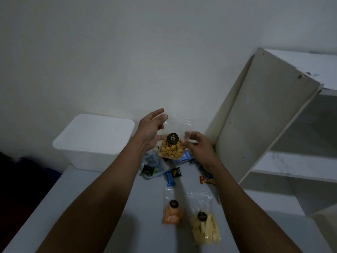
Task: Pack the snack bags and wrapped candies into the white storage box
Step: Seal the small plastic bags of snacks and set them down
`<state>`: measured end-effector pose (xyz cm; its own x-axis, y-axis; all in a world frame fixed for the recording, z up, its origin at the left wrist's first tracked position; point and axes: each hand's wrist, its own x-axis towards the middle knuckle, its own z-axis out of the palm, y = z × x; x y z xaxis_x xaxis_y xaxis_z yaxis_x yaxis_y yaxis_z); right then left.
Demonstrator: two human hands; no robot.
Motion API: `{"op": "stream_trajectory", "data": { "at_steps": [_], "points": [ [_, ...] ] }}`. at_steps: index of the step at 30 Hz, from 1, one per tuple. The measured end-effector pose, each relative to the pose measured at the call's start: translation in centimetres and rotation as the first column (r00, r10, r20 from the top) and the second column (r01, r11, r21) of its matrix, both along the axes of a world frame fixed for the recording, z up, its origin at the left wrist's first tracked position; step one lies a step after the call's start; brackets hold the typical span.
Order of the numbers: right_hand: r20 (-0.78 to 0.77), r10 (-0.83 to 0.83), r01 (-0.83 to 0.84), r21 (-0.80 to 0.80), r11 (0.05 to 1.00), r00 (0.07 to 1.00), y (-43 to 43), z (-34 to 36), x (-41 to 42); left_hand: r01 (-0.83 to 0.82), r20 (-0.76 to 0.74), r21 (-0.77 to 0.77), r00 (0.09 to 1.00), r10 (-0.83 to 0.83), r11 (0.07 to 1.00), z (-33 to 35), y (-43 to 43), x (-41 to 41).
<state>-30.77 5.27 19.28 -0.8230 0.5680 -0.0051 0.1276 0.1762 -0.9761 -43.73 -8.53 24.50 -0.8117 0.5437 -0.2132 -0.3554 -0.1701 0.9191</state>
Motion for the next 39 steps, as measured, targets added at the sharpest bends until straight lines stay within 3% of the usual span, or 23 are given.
{"op": "stream_trajectory", "data": {
  "at_steps": [4, 7, 12, 19, 22, 25, 28, 33, 37, 39],
  "points": [
    [0.15, -0.034, 0.067, -0.222, 0.973, 0.988, -2.2, -5.7, 0.7, -0.076, 0.044, -0.248, 0.995, 0.09, 0.966, -6.6, -0.6, 1.6],
    [0.295, -0.065, 0.161, -0.313, 0.936, 0.953, -3.2, -9.9, 1.4, 0.013, 0.02, -0.418, 1.0, -0.005, 0.909, -12.3, -2.2, 3.8],
    [0.497, -0.109, 0.26, -0.245, 0.934, 0.861, -5.4, -16.4, 2.8, 0.129, 0.064, -0.556, 0.992, -0.112, 0.821, -20.6, -4.9, 6.2],
    [0.55, -0.101, 0.203, -0.127, 0.971, 0.829, -5.6, -18.8, 4.0, 0.386, 0.306, -0.629, 0.921, -0.242, 0.675, -23.9, -5.7, 7.0],
    [0.564, -0.124, 0.216, -0.099, 0.971, 0.817, -4.0, -19.0, 3.9, 0.377, 0.242, -0.724, 0.923, -0.3, 0.578, -24.2, -4.5, 6.4],
    [0.532, -0.13, 0.241, -0.145, 0.959, 0.836, -1.8, -18.6, 3.5, 0.278, 0.064, -0.858, 0.892, -0.447, 0.432, -23.8, -2.3, 5.5],
    [0.515, -0.17, 0.287, -0.156, 0.945, 0.84, 1.5, -18.0, 2.8, 0.174, -0.137, -0.876, 0.804, -0.579, 0.45, -23.1, 1.4, 4.3],
    [0.545, -0.189, 0.329, -0.171, 0.929, 0.817, 9.8, -19.8, 1.0, 0.342, -0.096, -0.834, 0.683, -0.724, 0.432, -22.3, 9.6, 3.0],
    [0.513, -0.27, 0.372, -0.108, 0.922, 0.815, 13.5, -21.6, -1.1, 0.34, -0.128, -0.846, 0.621, -0.774, 0.412, -23.3, 15.9, 2.7],
    [0.471, -0.226, 0.37, -0.24, 0.898, 0.853, 14.2, -23.1, -2.1, 0.32, -0.138, -0.852, 0.626, -0.767, 0.414, -24.2, 18.1, 2.5]
  ]
}}
